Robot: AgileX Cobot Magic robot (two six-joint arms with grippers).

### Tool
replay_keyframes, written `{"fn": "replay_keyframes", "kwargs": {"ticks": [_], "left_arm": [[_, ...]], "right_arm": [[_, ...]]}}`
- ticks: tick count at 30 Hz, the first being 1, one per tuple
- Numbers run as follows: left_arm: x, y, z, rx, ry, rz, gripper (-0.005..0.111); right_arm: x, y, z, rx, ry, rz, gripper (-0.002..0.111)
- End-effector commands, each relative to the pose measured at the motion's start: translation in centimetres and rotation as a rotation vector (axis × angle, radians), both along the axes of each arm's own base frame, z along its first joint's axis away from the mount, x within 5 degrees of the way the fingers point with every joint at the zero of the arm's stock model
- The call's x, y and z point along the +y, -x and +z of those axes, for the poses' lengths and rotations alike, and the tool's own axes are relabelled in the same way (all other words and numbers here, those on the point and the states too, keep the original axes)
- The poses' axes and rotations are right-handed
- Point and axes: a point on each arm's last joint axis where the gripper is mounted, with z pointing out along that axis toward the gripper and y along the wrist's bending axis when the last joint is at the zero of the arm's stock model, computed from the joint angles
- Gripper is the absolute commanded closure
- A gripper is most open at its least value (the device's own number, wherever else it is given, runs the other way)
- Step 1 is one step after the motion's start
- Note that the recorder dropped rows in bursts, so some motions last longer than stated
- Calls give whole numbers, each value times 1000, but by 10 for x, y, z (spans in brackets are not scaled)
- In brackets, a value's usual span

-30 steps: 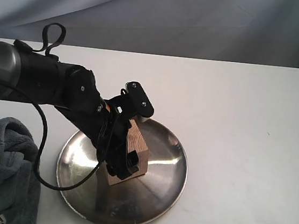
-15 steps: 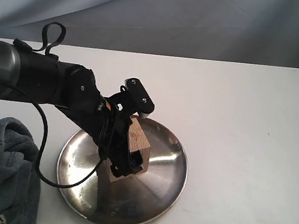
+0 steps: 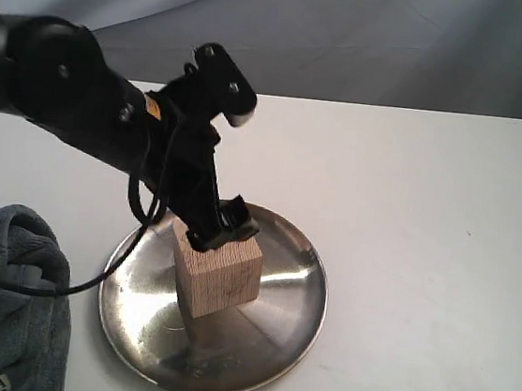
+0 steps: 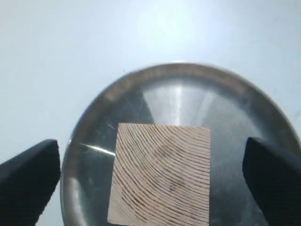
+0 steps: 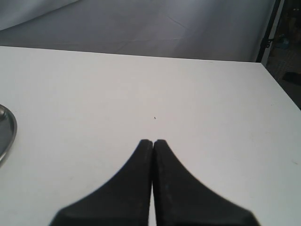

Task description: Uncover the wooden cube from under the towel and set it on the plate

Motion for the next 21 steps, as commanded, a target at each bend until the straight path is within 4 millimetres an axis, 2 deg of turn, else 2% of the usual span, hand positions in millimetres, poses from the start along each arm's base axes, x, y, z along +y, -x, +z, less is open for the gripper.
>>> {"fn": "replay_keyframes", "kwargs": {"ticks": [1, 6, 9, 12, 15, 19, 21], "left_arm": [[10, 13, 44, -84, 99, 42, 3], [22, 29, 83, -147, 206, 95, 4], [30, 40, 103, -175, 268, 123, 14], [38, 52, 122, -203, 330, 148, 34], [46, 64, 137, -232, 367, 148, 63], [58, 81, 155, -275, 405, 137, 107], [65, 90, 165, -309, 425, 133, 107]], "right_arm": [[0, 0, 0, -4, -7, 0, 108], [0, 0, 0, -4, -7, 0, 108], [0, 0, 0, -4, -7, 0, 108], [0, 0, 0, -4, -7, 0, 108], [0, 0, 0, -4, -7, 0, 108], [0, 0, 0, -4, -7, 0, 108], [0, 0, 0, -4, -7, 0, 108]]}}
